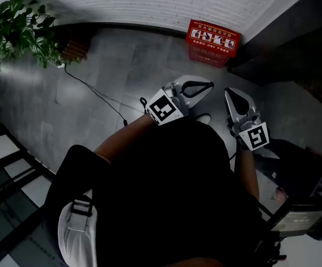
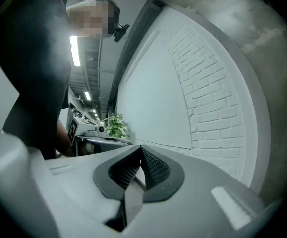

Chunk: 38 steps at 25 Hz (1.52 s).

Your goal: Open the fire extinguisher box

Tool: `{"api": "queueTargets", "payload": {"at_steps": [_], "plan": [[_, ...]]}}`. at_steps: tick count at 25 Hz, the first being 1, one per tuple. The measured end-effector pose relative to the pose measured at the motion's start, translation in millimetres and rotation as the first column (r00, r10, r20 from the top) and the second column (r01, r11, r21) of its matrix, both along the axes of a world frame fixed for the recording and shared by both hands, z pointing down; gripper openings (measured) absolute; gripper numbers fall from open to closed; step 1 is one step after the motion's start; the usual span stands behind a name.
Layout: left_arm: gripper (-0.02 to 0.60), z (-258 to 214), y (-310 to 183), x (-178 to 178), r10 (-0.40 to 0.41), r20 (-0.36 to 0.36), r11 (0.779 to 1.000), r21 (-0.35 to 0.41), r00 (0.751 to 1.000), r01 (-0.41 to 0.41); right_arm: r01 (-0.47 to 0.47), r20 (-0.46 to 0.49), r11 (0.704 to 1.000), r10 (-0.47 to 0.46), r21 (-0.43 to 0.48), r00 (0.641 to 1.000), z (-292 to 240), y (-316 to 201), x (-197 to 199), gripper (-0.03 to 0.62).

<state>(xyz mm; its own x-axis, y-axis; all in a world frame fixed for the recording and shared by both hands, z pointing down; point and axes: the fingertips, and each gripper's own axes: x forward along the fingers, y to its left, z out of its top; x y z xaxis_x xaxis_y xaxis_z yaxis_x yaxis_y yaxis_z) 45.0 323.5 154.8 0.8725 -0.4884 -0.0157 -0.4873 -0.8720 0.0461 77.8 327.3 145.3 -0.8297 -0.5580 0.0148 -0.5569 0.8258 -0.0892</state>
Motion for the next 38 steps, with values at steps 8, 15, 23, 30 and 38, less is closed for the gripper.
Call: {"api": "queueTargets", "payload": {"at_steps": [8,15,23,30,38], "plan": [[0.003,1.8,-17.3,41.0,-0.066,0.009,0.998,-0.017,0.998,0.066,0.037,0.017,0.999,-0.037,-0.022,0.999,3.6,-16.6,44.3,0.008],[0.003,8.6,-45.9,42.5,-0.103,-0.001,0.993,-0.06,0.995,0.102,0.062,0.012,0.997,-0.061,-0.044,0.998,14.9,-47.9,41.7,0.008],[0.003,44.6,-136.7,5.2,-0.073,-0.009,0.99,-0.118,0.997,0.072,0.008,-0.023,0.995,-0.01,-0.098,1.0,52.2,-139.9,0.9,0.008],[0.003,89.1,-227.4,-26.1,-0.051,-0.034,0.98,-0.194,0.998,0.043,-0.082,-0.088,0.988,0.071,-0.134,0.994,87.5,-236.2,-26.9,0.009],[0.003,188.2,-288.1,-40.8,-0.131,-0.024,0.923,-0.367,0.991,0.114,-0.197,-0.031,0.936,0.197,-0.291,0.98,180.1,-303.3,-14.4,0.017]]}}
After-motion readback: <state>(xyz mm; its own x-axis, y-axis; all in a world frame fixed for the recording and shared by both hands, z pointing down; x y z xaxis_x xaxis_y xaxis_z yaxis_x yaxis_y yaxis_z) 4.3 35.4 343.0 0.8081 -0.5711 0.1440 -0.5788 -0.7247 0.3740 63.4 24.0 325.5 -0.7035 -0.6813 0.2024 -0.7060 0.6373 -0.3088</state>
